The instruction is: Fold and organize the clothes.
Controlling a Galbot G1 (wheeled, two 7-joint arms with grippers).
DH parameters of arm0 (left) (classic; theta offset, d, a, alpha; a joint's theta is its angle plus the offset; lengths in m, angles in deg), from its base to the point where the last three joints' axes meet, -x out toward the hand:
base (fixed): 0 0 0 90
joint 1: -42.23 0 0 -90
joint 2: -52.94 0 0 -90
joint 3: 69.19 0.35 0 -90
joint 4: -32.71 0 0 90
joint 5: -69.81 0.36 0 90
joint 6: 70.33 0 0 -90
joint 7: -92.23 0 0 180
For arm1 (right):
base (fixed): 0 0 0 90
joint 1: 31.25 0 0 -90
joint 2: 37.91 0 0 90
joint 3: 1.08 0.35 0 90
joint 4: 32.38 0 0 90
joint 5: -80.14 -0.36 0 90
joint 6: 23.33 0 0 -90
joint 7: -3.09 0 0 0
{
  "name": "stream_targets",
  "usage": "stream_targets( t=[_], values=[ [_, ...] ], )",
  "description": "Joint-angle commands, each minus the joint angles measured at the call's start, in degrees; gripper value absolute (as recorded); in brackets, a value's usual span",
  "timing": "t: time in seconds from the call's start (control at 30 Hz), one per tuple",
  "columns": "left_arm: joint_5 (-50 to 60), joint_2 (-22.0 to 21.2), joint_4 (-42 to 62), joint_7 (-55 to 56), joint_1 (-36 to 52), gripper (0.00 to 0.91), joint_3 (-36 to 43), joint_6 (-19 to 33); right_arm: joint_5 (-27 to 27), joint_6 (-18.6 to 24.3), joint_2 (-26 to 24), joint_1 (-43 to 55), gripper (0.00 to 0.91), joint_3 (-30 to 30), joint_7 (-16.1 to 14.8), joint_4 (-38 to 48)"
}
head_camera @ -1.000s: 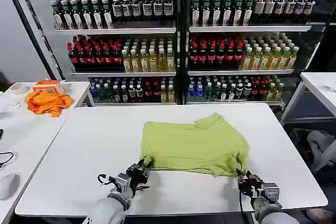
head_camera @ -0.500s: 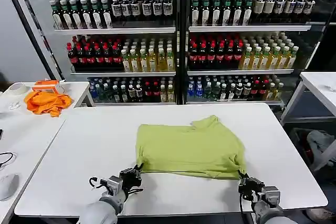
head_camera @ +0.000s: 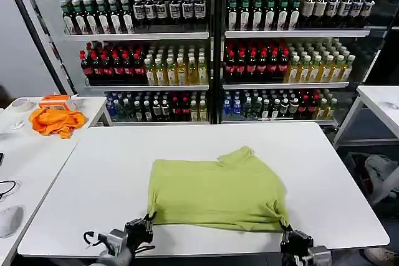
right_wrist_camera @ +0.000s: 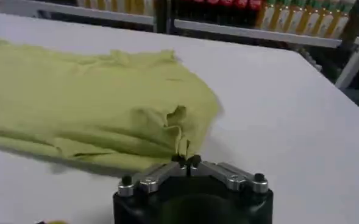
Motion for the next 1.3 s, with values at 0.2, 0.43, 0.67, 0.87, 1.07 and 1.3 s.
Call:
stream_targets(
  t=[0.2, 0.43, 0.67, 0.87, 1.07, 1.3],
  values=[
    [2.17, 1.82, -10.34, 0.36, -9.38, 0.907, -6.15, -0.09, 4.96, 1.11, -0.76, -5.06, 0.907, 0.42, 0.18, -6.91],
    [-1.67, 6.73, -10.70, 1.76, -4.77, 0.907, -9.50, 0.41, -2.61, 1.96, -6.06, 6.13, 0.907, 4.32, 1.96, -5.37],
    [-11.31, 8.19, -1.97, 7.36, 8.78, 0.907, -5.15, -0.24, -11.57, -0.01, -6.09, 24.98, 0.907, -2.08, 4.46, 7.57],
    [-11.46, 7.50, 7.11, 8.33, 21.11, 0.907, 2.93, -0.27, -17.83, -3.09, -5.17, 41.12, 0.907, -11.44, 6.55, 18.23],
    [-11.13, 6.43, 16.24, 8.36, 29.57, 0.907, 9.59, -0.24, -20.59, -4.41, -4.17, 49.95, 0.907, -16.34, 7.23, 24.64],
    [-9.83, 3.33, 24.16, 8.62, 37.14, 0.907, 14.39, -0.22, -21.26, -4.51, 0.60, 59.39, 0.907, -21.67, 7.57, 34.55]
  ],
)
